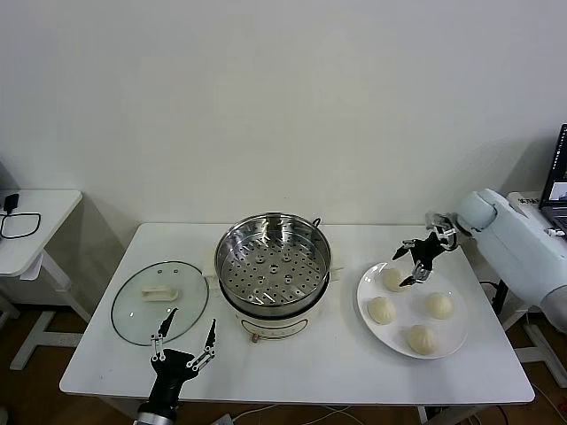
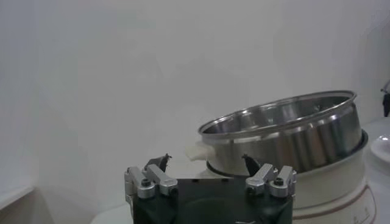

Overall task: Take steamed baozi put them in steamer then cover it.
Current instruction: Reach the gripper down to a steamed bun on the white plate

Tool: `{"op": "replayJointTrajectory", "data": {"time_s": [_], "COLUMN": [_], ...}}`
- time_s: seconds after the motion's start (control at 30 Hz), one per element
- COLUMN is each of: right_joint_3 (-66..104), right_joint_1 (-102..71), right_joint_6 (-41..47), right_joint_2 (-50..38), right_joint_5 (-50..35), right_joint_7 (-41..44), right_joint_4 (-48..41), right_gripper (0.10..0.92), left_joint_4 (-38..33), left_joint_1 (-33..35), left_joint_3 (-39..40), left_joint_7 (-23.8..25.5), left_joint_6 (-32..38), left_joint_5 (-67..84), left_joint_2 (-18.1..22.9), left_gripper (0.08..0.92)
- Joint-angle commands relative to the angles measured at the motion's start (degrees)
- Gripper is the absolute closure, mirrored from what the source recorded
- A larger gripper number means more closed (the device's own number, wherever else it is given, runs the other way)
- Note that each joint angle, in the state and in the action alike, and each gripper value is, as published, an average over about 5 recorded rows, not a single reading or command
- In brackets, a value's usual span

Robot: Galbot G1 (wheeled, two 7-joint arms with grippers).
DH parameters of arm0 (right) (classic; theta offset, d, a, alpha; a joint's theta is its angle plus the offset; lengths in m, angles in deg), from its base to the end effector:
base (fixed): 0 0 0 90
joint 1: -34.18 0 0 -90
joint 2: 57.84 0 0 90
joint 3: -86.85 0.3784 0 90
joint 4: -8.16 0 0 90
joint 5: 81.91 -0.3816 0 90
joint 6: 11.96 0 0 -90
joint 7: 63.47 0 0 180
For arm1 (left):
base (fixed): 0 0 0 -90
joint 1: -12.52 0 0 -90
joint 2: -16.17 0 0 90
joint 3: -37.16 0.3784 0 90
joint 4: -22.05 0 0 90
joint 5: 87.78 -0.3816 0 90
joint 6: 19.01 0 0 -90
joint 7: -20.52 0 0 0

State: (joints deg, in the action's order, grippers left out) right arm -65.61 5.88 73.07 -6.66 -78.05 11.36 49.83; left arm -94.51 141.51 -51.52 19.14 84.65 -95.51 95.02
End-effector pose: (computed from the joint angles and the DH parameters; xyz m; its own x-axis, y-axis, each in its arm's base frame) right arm 0.6349 -0.2406 -0.2086 -0.0940 -0.3056 0.9475 -0.9953 0.0064 -0.0967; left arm 0.1360 0.0325 -0.3743 -0.9886 0.1500 -0.0095 0.1422 0.9539 0.2642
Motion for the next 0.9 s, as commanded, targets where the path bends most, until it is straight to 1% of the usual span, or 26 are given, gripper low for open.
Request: {"op": "replayJointTrajectory", "data": {"time_s": [0.03, 0.33, 0.6, 0.7, 0.9], "right_joint_3": [-4.32, -3.11, -1.81, -1.56, -1.43], "right_joint_1": [2.23, 0.44, -1.13, -1.43, -1.75], "right_joint_6": [-0.17, -1.28, -1.68, -1.84, -2.07], "right_joint_2": [1.81, 4.41, 5.94, 6.3, 6.54], "right_joint_5": [4.58, 6.81, 8.63, 9.3, 9.81], "right_joint_7": [-0.72, -6.17, -7.09, -7.31, -8.11], "right_joint_4": [-2.22, -4.85, -6.46, -6.84, -7.21], "right_gripper": [0.203, 0.203, 0.204, 0.227, 0.329], "left_joint_4": [0.14, 0.7, 0.9, 0.9, 0.98], "left_joint_1": [-0.06, -0.49, -0.47, -0.51, -0.62], "left_joint_3": [0.04, 0.2, 0.12, 0.13, 0.15], "left_joint_7": [-0.04, -0.22, -0.25, -0.25, -0.29], "left_joint_6": [0.03, 0.04, 0.08, 0.05, 0.04], "left_joint_5": [-0.01, -0.02, -0.02, -0.02, -0.03], "left_joint_2": [-0.02, 0.01, -0.02, 0.0, 0.0], "left_gripper": [0.177, 0.177, 0.177, 0.177, 0.177]}}
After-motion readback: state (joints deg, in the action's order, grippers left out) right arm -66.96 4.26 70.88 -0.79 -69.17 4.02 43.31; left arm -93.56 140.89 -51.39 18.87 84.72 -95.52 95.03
